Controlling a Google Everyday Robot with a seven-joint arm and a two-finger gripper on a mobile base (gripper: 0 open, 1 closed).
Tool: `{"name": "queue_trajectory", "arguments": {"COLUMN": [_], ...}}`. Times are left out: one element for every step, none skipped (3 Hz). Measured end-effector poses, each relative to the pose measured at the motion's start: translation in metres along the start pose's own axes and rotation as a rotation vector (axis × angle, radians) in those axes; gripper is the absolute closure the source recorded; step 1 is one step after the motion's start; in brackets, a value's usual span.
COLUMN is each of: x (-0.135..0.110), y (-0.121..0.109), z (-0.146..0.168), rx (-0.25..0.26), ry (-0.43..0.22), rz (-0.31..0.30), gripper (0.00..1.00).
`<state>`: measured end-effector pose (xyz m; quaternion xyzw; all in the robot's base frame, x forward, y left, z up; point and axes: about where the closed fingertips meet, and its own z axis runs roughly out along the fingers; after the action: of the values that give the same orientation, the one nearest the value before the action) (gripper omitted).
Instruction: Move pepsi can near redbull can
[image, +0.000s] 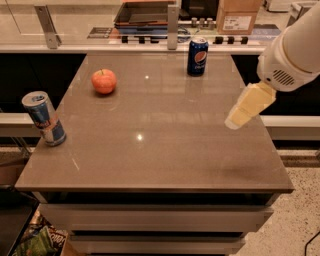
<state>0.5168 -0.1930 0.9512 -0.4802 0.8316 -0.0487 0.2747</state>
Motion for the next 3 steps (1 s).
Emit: {"name": "queue_trajectory", "arguments": {"x": [-0.012,-0.016,-0.024], "y": [-0.008,-0.024,-0.048], "z": [0.016,0.020,0.026], "rx": [0.073,0.162,0.243], "ry": [-0.049,-0.103,-0.173], "rz": [0.057,0.137,0.226], "gripper": [0.00,0.00,0.00]}}
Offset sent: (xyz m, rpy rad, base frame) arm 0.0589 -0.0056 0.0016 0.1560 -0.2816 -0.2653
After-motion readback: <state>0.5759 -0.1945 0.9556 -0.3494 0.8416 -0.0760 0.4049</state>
